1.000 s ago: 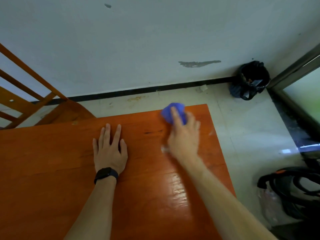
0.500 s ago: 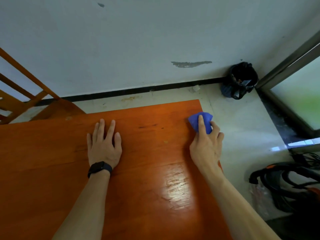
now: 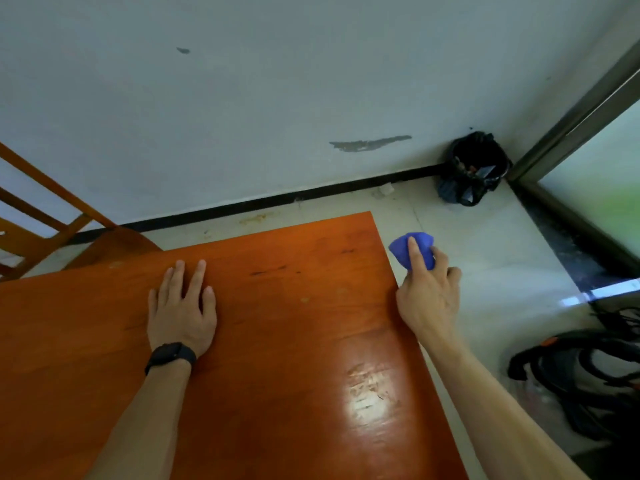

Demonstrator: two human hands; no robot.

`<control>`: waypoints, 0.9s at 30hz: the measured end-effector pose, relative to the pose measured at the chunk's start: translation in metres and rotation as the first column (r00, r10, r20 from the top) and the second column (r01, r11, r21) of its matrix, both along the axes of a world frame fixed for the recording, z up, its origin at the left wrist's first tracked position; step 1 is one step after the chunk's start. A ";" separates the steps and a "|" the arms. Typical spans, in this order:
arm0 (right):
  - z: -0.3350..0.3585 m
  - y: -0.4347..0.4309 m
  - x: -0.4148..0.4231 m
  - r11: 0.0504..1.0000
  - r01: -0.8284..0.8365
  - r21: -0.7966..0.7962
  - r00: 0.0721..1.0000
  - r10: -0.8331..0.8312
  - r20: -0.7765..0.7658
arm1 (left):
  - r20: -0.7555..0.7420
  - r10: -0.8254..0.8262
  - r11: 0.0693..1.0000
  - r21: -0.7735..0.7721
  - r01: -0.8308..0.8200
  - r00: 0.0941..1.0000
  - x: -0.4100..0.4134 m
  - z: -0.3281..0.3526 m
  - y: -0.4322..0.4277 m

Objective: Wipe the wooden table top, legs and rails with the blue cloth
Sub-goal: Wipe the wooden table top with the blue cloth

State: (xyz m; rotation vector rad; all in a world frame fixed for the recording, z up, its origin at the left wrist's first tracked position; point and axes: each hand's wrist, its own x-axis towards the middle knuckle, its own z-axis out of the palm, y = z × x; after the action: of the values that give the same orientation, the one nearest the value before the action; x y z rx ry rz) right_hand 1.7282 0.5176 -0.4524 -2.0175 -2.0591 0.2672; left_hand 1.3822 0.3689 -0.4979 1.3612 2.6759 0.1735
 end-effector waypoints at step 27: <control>0.002 -0.111 -0.036 0.961 0.229 -0.155 0.958 -0.250 -0.137 | 0.164 0.045 0.999 -0.009 -0.044 0.985 0.067 0.019 -0.071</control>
State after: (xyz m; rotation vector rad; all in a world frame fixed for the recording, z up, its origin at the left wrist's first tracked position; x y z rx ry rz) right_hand 1.6924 0.4063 -0.4505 -2.2238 -1.7250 0.5143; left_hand 1.4495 0.2982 -0.4790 1.2286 2.5694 0.2699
